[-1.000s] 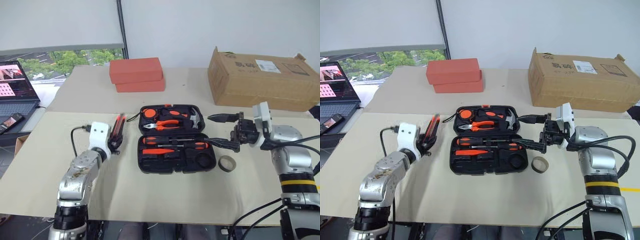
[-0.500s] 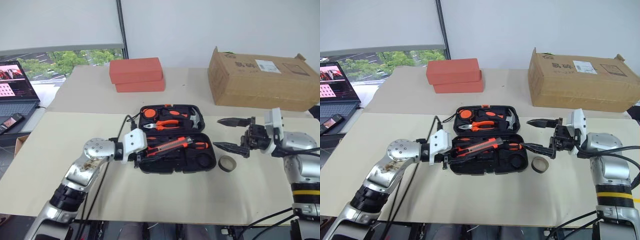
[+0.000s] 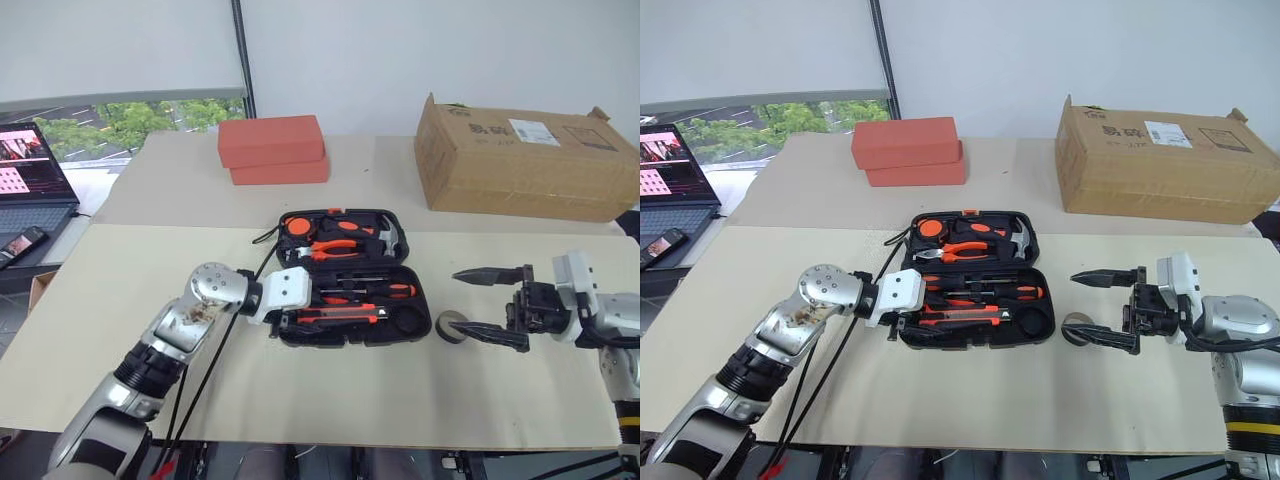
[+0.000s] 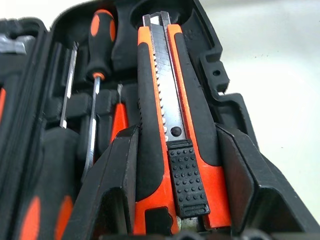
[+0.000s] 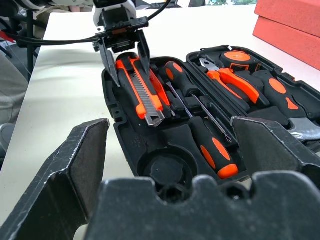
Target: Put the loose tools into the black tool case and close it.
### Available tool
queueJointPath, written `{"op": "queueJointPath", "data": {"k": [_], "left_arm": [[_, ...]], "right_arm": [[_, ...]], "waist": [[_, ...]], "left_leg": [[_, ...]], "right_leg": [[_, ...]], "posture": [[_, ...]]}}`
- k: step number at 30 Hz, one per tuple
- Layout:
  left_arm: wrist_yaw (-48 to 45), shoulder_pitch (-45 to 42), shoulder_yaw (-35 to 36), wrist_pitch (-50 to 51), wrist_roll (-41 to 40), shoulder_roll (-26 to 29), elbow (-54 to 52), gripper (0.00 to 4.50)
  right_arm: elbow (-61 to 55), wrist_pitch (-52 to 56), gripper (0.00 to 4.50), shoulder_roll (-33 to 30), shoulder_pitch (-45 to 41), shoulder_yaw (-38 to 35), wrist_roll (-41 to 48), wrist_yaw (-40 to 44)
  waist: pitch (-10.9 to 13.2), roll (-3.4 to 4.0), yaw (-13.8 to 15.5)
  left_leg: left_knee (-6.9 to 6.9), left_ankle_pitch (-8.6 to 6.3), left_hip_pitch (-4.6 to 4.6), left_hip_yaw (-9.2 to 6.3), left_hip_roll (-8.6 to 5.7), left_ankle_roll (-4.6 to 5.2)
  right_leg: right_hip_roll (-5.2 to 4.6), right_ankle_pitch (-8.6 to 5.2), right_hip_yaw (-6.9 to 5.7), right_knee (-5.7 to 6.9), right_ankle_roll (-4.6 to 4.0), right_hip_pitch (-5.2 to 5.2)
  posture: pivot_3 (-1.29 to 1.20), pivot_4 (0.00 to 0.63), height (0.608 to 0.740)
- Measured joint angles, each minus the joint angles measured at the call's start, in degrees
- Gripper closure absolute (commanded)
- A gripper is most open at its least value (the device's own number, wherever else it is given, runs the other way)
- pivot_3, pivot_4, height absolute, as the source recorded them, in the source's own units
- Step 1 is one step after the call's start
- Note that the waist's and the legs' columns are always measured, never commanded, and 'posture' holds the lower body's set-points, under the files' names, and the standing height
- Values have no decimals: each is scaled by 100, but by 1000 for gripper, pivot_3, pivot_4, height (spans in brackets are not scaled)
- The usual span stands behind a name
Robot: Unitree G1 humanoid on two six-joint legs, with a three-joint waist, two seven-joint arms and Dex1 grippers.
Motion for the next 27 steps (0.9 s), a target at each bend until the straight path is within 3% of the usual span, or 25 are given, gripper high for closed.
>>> {"op": "queueJointPath", "data": {"k": [14,15,20,27], "left_arm": [[2,-12,-152,-37,247,-240,323,2709],[10,-13,-152,-36,244,-252,362,1701],[61,-141,-113,-37,246,-254,428,84],[99,-423,299,202,-85,-358,326,84]], "right_arm": [[0,-61,0,39,-1,0,4,-89],[0,-80,0,54,0,0,4,-95],[0,-113,0,65,0,0,4,-97],[21,-146,0,87,-5,0,4,-100]], "waist": [[0,0,4],[0,0,1],[0,0,2],[0,0,2]], "left_leg": [[2,13,-1,1,0,-21],[2,13,-1,2,0,-22],[2,13,0,1,-1,-22],[4,15,-1,1,0,-24]], "right_leg": [[2,0,-1,-2,1,1],[2,0,-1,-1,1,0],[1,0,0,-1,1,1],[1,0,-1,0,1,2]], "posture": [[0,150,712],[0,150,712],[0,150,712],[0,150,712]]}}
